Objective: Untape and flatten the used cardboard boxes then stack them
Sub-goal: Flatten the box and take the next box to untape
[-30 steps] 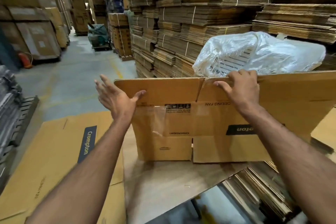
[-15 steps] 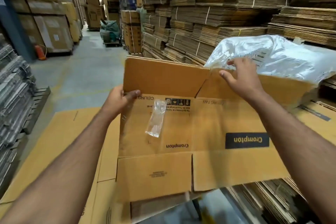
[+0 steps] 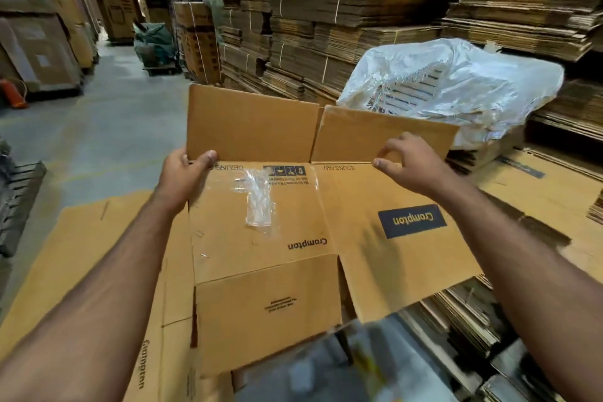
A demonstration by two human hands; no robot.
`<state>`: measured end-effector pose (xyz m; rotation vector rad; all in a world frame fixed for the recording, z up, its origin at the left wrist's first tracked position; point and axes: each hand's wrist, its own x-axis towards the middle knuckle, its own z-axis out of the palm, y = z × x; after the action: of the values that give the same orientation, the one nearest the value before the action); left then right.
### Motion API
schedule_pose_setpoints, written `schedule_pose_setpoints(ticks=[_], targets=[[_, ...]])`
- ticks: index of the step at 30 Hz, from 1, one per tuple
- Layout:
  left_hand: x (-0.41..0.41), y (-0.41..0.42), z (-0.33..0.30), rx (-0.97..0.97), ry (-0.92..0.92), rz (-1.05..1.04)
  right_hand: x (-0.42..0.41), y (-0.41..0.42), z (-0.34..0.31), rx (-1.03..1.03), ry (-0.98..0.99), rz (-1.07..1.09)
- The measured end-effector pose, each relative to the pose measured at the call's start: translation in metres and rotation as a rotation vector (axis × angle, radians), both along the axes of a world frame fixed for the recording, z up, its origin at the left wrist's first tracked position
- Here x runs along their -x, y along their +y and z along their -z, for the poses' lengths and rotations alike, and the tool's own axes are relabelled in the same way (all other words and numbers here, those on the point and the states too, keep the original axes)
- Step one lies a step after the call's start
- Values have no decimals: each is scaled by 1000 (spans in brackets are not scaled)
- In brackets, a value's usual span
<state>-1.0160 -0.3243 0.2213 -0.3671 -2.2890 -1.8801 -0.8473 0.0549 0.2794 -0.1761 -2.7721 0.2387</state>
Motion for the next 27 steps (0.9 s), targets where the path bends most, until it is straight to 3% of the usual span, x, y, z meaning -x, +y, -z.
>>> schedule_pose_setpoints(ticks=[13,19,24,27], targets=[[-32,-10,-8,-110,56,-77,-19,-51,22,-22,-86,-17],[-68,-34,-8,-72,62,-293,-48,-77,23,-3,-73,-92],[-121,-21,-13,-102,-170,-690,-84,-118,17,-22,-190,-259],[-157,-5,-13,-258,-278,-650,-117,-148,26,-37,-336,-365]])
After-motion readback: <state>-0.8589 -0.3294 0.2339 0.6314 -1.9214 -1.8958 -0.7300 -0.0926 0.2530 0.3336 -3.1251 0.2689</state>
